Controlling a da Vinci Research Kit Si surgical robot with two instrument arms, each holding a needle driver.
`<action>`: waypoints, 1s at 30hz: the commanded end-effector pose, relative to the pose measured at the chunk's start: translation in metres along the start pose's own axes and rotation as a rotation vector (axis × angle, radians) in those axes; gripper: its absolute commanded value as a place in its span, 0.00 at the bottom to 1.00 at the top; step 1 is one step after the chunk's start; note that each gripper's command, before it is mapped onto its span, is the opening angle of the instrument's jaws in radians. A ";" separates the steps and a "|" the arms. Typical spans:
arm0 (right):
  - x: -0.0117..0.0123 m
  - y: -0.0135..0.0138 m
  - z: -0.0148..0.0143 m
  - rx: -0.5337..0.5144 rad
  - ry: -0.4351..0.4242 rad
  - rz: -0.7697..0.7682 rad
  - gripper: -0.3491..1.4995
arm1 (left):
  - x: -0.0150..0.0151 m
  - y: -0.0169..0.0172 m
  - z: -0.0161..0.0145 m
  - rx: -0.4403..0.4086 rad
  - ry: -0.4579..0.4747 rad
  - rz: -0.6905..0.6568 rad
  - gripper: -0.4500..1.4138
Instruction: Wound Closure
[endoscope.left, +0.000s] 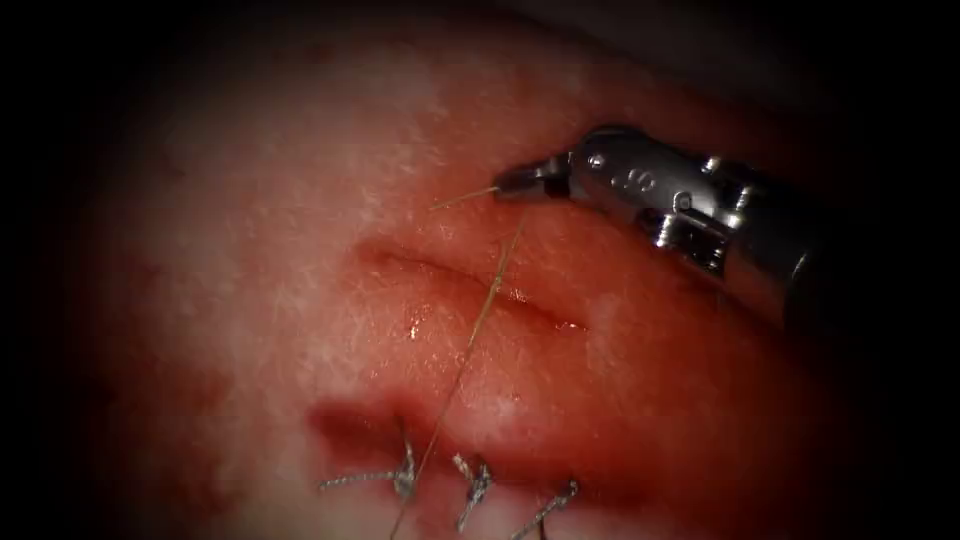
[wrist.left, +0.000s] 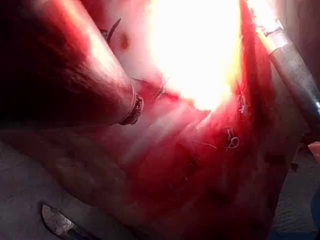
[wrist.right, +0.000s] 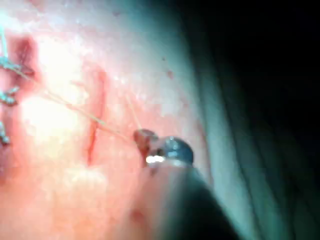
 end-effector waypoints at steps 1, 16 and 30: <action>0.0003 0.0009 0.0007 -0.002 0.001 -0.009 0.00 | -0.0003 0.0004 0.0009 -0.003 -0.001 0.001 0.05; 0.0005 0.0006 0.0008 -0.004 -0.007 -0.004 0.00 | -0.0008 0.0036 -0.0010 -0.012 -0.008 0.003 0.05; 0.0004 0.0008 0.0008 -0.004 -0.007 -0.013 0.00 | -0.0030 0.0053 -0.0003 -0.022 -0.023 0.009 0.05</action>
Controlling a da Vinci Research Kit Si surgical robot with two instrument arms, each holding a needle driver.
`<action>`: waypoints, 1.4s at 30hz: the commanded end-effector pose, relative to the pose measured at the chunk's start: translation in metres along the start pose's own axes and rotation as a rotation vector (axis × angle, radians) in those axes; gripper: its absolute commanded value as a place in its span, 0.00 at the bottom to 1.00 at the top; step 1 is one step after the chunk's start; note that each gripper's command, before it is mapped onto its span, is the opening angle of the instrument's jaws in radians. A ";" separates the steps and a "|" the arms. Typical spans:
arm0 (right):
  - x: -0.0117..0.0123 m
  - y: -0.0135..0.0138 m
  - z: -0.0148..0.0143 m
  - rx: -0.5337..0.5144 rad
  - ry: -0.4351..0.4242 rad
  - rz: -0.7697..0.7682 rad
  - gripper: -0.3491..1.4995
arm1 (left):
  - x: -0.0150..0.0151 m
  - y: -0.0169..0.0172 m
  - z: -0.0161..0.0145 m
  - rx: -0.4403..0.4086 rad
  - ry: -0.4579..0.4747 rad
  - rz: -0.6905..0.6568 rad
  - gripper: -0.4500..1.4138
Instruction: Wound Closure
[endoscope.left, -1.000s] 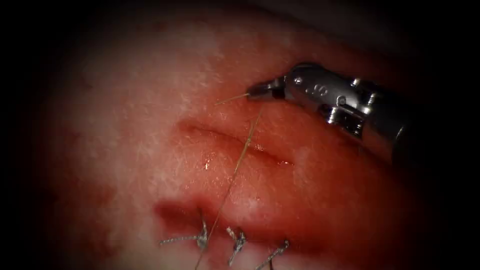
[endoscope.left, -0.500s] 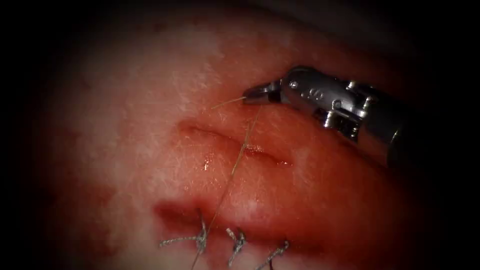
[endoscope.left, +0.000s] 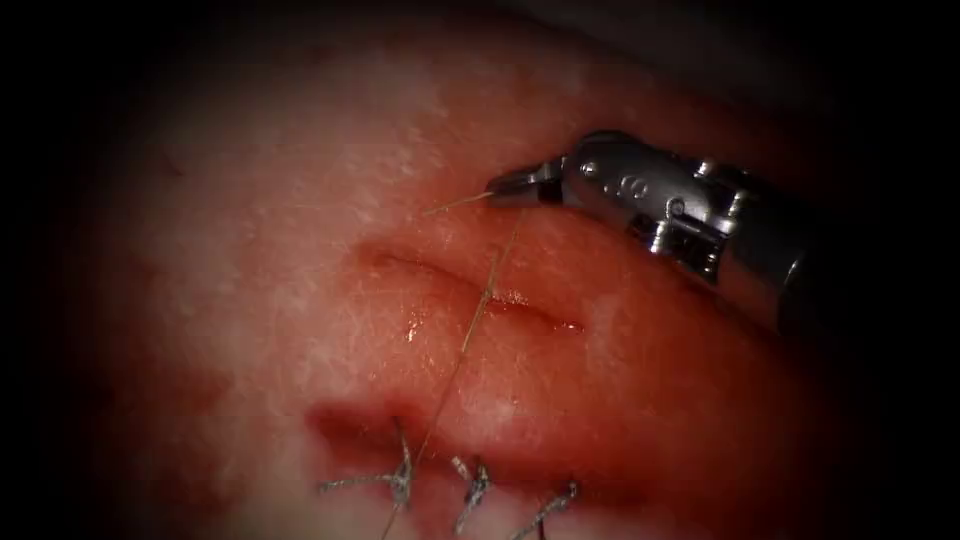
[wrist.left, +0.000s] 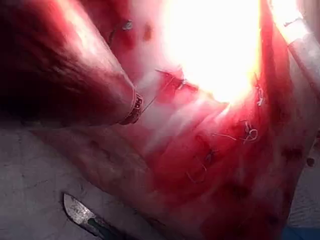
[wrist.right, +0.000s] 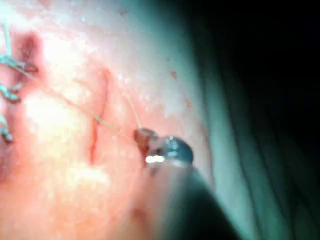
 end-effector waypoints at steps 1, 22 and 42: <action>0.0006 0.0007 0.0006 0.011 0.010 -0.003 0.00 | 0.0000 0.0002 0.0007 -0.005 0.001 -0.002 0.05; 0.0066 0.0042 -0.0144 -0.353 0.249 0.331 0.98 | 0.0187 -0.0241 -0.0149 0.272 0.181 0.037 0.05; 0.0108 -0.0009 -0.0068 -0.188 0.353 0.287 0.84 | 0.0147 -0.0424 -0.0105 0.301 0.160 0.009 0.05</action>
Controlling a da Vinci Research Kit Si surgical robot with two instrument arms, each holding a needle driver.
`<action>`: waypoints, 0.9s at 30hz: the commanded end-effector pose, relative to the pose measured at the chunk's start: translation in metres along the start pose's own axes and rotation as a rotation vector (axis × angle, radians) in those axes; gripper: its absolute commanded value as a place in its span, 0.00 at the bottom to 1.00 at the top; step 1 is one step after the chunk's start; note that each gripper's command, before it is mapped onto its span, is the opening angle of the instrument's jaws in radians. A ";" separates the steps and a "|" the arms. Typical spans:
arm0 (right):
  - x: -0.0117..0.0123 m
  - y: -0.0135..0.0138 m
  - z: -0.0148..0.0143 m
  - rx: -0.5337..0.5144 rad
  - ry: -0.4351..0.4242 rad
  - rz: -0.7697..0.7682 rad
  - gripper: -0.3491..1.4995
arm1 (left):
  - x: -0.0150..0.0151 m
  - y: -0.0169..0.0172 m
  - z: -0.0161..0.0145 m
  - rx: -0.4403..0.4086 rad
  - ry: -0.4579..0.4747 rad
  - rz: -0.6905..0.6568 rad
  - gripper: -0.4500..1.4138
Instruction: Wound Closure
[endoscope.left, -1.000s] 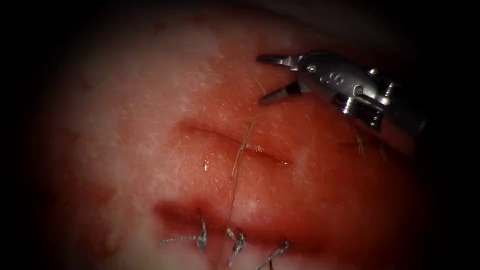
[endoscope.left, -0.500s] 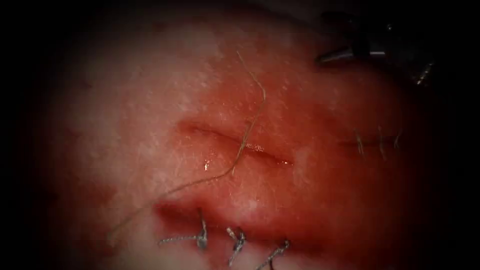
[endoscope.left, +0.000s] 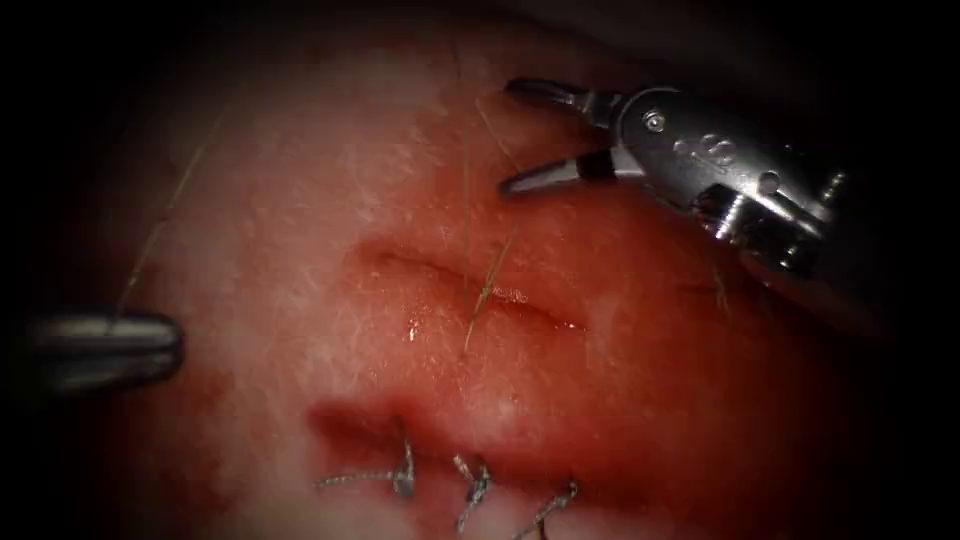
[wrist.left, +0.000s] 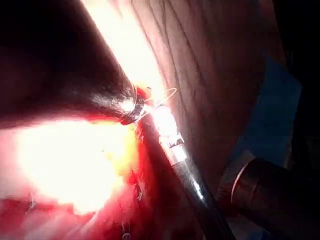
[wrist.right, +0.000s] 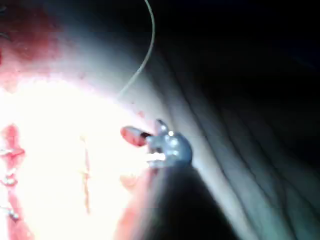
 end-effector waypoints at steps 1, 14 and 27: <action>0.0003 -0.0001 0.0012 0.007 0.005 0.001 0.83 | -0.0002 -0.0005 0.0011 0.000 -0.007 0.005 0.05; -0.0001 -0.0014 0.0050 0.005 0.054 0.001 0.75 | -0.0070 -0.0029 0.0087 -0.052 -0.071 0.001 0.05; -0.0028 0.0014 0.0047 -0.012 0.043 -0.033 0.74 | -0.0068 -0.0031 0.0077 -0.070 -0.066 -0.017 0.05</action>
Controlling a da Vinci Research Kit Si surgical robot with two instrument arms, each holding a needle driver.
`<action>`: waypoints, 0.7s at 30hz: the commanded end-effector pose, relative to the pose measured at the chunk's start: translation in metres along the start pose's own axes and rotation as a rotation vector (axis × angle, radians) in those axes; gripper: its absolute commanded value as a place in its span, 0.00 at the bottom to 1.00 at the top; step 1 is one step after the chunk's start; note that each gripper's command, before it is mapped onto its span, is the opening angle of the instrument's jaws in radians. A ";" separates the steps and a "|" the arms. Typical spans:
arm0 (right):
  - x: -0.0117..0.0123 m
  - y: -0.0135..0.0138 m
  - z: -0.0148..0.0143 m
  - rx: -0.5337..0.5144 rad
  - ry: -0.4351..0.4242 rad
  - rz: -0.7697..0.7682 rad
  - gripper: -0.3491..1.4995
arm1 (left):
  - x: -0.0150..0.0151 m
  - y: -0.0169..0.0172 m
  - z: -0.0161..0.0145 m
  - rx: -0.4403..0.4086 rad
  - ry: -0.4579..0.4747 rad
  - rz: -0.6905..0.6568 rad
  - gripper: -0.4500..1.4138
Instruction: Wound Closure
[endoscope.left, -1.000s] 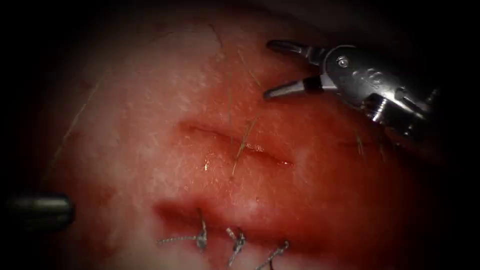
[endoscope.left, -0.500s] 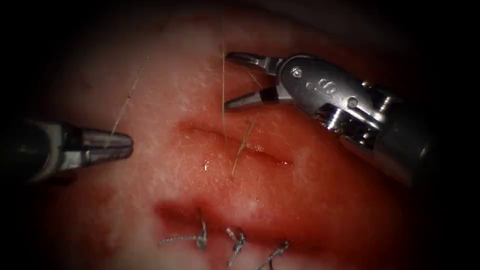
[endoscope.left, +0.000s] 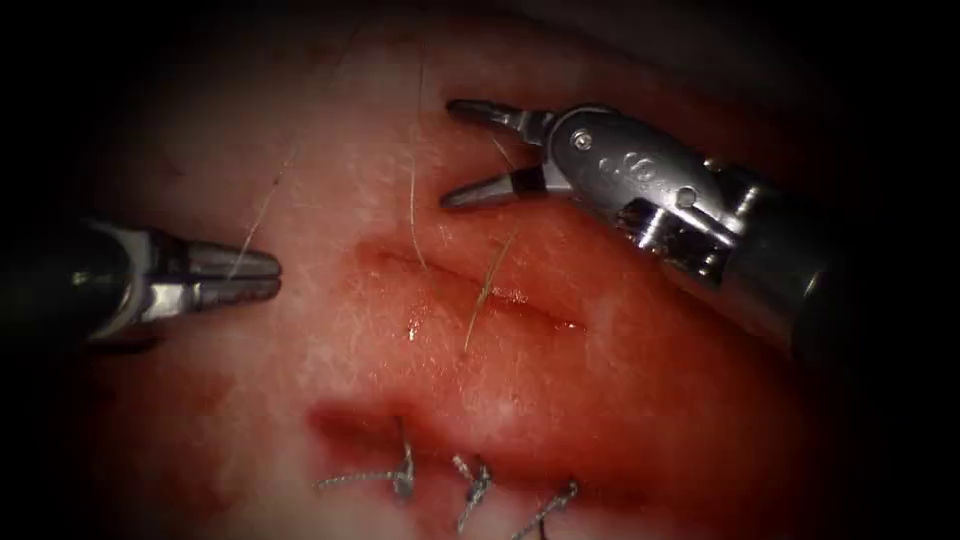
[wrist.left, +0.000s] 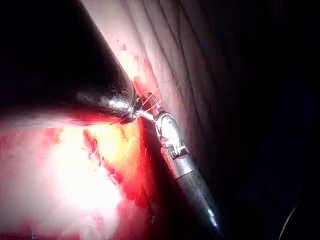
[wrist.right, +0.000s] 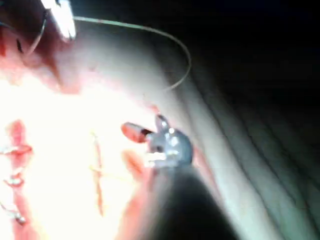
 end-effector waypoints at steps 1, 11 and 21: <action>0.0004 0.0011 0.0007 -0.011 0.002 -0.007 0.74 | 0.0004 -0.0004 0.0004 0.001 0.001 -0.001 0.05; 0.0014 0.0000 0.0060 -0.019 0.043 0.001 0.72 | 0.0000 -0.0014 0.0007 -0.008 0.014 -0.064 0.05; 0.0039 -0.0001 0.0055 0.069 0.252 0.124 0.72 | -0.0056 -0.0039 0.0050 0.003 -0.002 -0.154 0.05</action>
